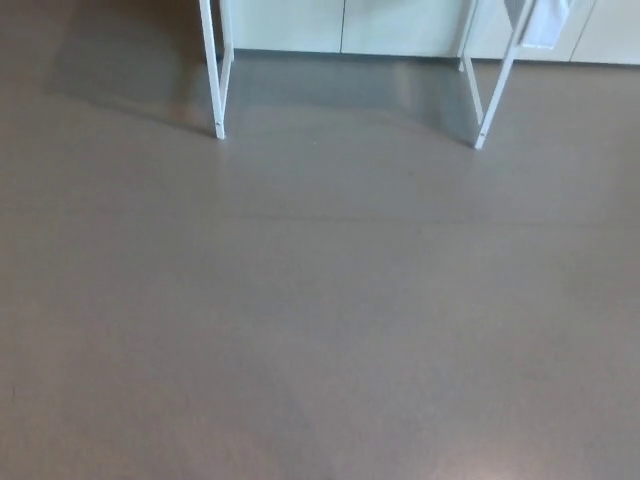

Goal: The robot walk towards a table in front and then pushes a layer of a file tray back to its original position using its right hand

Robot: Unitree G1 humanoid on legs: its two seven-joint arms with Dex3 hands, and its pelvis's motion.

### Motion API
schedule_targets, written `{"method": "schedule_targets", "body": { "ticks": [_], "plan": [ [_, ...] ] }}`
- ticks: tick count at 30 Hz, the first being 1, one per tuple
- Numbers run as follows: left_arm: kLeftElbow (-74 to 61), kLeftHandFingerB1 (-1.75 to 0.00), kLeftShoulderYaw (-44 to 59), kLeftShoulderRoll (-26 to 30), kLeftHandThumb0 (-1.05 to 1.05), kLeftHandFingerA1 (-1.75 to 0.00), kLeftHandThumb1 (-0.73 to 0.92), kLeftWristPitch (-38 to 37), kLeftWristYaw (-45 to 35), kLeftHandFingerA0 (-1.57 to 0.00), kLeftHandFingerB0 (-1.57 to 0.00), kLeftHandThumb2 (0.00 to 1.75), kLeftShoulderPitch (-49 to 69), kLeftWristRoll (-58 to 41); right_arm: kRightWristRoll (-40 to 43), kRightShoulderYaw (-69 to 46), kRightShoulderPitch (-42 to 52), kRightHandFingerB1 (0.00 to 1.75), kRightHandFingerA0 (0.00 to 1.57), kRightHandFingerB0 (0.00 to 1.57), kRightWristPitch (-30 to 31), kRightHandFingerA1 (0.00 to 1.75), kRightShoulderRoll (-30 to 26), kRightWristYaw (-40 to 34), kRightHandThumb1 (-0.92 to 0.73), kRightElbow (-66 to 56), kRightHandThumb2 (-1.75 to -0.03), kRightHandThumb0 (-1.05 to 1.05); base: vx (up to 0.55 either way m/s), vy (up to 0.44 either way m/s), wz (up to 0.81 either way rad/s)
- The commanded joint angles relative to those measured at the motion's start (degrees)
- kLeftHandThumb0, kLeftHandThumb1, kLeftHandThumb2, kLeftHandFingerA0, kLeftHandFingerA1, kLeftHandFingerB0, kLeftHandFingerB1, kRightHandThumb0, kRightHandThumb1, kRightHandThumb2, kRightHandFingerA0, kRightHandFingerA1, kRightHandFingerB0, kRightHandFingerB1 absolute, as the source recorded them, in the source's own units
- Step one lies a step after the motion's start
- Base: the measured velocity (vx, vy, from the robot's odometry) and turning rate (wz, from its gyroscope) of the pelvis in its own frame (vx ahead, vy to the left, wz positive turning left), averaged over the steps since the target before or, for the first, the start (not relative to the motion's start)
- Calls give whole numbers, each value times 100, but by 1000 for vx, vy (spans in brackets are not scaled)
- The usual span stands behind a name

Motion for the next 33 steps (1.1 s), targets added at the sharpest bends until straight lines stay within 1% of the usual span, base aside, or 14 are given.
{"method": "schedule_targets", "body": {
  "ticks": [1,4,5,6,13,14,16,17,21,22,26,29,30,33],
  "plan": [
    [373,-36,-38,86,-17,-45,54,-447,24,-53,-39,56,44,47,83,-27,16,59,49,38,-230,79,-95,51,-52,106,-69,-21,165,46,4],
    [523,-36,-55,108,-16,-45,53,-564,11,-54,-39,56,22,47,68,-15,28,59,50,38,-241,79,-100,32,-53,140,-68,-19,215,-48,15],
    [495,-36,-49,101,-16,-44,55,-524,-14,-49,-38,56,42,15,44,-1,53,57,51,38,-230,77,-86,-22,-58,124,-67,-14,222,-138,16],
    [531,-36,-67,111,-16,-44,55,-552,-13,-50,-39,56,35,31,54,-3,58,56,51,38,-219,76,-87,-14,-60,125,-67,-13,225,-155,16],
    [601,-36,-151,160,-17,-44,54,-652,14,-50,-39,56,20,46,73,14,74,55,49,37,-204,71,-78,-13,-61,118,-65,-15,258,-270,25],
    [602,-40,-152,163,-22,-45,50,-632,9,-44,-38,61,14,31,67,23,74,54,50,37,-206,72,-82,-20,-62,122,-65,-15,275,-144,-19],
    [591,-40,-152,173,-22,-46,50,-630,-12,-44,-38,61,8,14,51,42,63,55,50,38,-200,74,-83,-28,-62,113,-66,-14,229,-95,-1],
    [584,-35,-157,183,-17,-44,55,-643,-22,-49,-39,56,6,15,63,43,57,53,51,38,-187,75,-74,-28,-61,103,-66,-15,172,-23,-6],
    [479,-36,-189,162,-17,-45,55,-751,-8,-52,-39,56,86,35,96,29,25,58,50,38,-234,77,-75,7,-60,157,-68,-14,152,70,-14],
    [468,-36,-185,166,-16,-45,56,-734,-40,-51,-37,56,89,9,78,35,-15,59,48,38,-307,77,-96,26,-56,235,-72,-17,171,128,-17],
    [459,-36,-208,187,-18,-44,55,-701,-36,-49,-37,56,71,16,79,46,13,58,48,37,-305,76,-86,14,-58,169,-71,-16,215,229,9],
    [501,-36,-161,170,-17,-44,53,-573,13,-53,-39,55,10,-50,107,29,-4,60,48,38,-301,77,-87,21,-56,183,-71,-16,228,241,-22],
    [521,-36,-169,178,-16,-45,53,-623,-5,-53,-38,55,18,-37,95,31,-11,60,47,39,-325,75,-87,11,-55,221,-71,-20,167,128,13],
    [587,-36,-206,206,-18,-44,54,-739,-7,-53,-39,56,30,23,107,17,-31,59,48,38,-378,78,-89,39,-54,320,-70,-20,177,85,4]
  ]
}}
